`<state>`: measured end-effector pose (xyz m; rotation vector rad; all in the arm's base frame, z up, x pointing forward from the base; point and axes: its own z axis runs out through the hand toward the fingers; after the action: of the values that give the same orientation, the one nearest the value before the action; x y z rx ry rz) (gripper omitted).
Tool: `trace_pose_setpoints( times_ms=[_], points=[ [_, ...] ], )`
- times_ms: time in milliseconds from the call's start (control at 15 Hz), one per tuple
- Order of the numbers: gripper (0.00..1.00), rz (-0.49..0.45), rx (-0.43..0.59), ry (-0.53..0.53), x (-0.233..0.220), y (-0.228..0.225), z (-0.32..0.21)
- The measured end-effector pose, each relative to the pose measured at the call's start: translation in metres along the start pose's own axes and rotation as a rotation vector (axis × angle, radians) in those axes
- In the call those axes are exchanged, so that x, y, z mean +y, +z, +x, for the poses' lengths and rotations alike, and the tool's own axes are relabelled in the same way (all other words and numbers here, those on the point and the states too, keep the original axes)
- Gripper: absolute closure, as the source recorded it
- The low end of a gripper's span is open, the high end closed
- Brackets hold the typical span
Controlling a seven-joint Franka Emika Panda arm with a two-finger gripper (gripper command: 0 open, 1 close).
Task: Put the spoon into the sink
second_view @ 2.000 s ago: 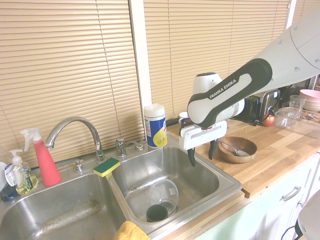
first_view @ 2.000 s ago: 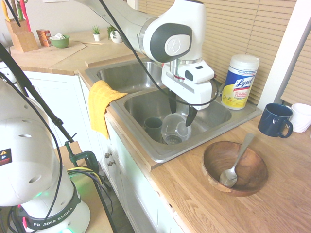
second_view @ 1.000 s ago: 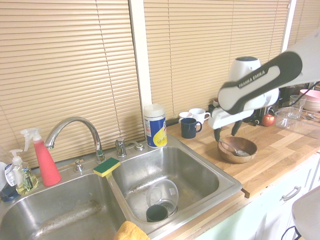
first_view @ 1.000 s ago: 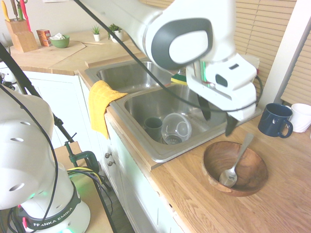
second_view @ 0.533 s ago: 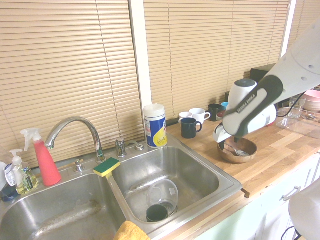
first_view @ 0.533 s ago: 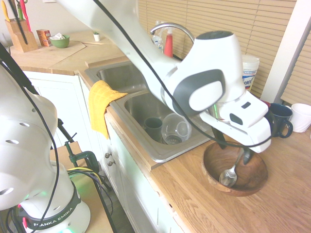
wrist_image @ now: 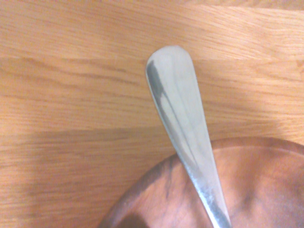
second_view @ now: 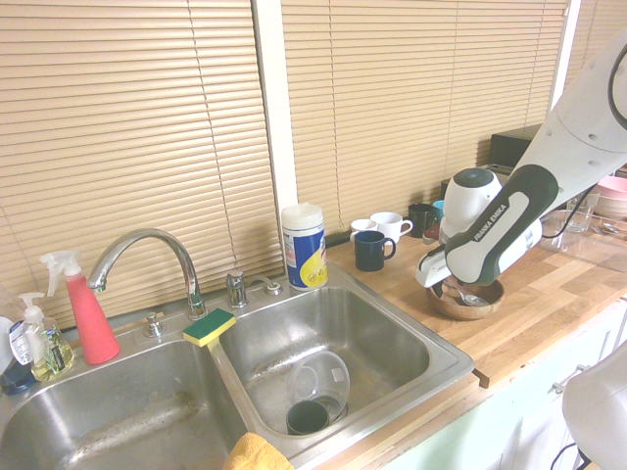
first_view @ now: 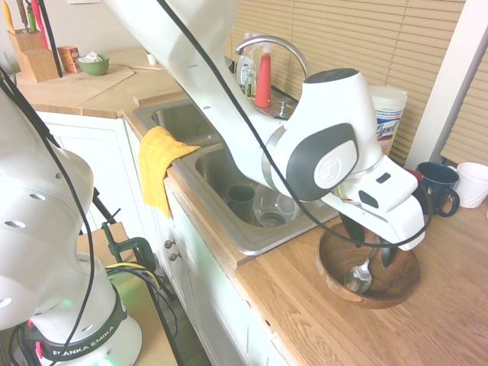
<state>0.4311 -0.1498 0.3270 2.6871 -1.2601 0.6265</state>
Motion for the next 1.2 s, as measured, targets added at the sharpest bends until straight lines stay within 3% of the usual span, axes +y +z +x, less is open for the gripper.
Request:
trace_pose_setpoints(
  times_ms=[1200],
  points=[
    [1.00, 0.053, -0.014, 0.087, 0.012, 0.015, 0.020]
  ],
)
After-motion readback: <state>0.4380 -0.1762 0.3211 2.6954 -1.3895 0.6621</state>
